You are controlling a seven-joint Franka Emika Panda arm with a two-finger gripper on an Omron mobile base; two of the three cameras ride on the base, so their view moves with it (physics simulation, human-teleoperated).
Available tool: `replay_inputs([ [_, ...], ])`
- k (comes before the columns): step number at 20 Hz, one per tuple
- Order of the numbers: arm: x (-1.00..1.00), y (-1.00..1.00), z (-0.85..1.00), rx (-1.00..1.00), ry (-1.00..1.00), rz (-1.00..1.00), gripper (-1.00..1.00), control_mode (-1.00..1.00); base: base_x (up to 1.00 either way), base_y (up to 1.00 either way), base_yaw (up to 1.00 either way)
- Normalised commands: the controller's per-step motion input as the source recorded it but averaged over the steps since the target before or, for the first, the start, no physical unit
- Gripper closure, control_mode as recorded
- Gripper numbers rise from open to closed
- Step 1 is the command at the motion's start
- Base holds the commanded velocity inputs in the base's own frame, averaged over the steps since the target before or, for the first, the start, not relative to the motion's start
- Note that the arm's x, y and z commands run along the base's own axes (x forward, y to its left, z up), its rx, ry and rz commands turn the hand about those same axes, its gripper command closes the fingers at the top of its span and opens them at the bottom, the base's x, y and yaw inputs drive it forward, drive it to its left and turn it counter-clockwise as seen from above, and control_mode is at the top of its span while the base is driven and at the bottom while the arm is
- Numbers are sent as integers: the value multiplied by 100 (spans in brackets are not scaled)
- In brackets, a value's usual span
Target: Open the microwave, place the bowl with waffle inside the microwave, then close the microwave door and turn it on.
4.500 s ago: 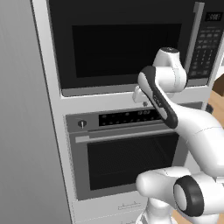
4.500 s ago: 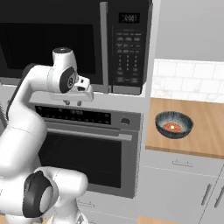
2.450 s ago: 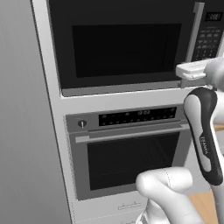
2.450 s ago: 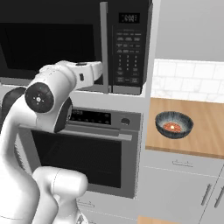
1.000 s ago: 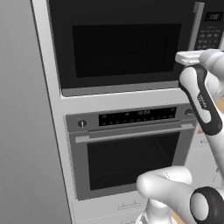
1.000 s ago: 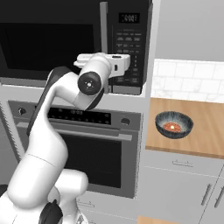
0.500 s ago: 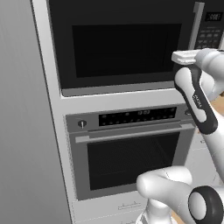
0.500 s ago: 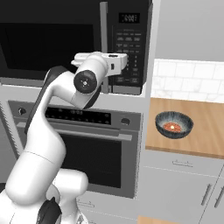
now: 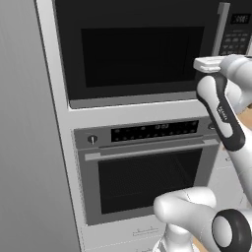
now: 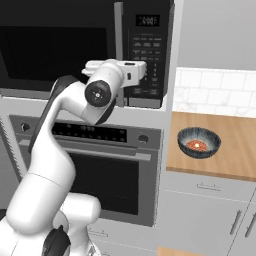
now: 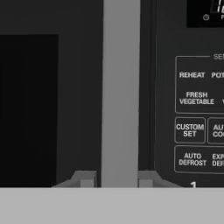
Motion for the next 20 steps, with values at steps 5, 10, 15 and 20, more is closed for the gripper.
replay_inputs([
  [5,0,0,0,0,0,0,100,-100,0,0,0],
  [10,-87,19,0,-2,0,0,100,-100,0,0,0],
  [15,-100,36,0,-6,0,0,100,-100,0,0,0],
  [20,-87,41,0,-2,-4,4,100,-100,0,0,0],
])
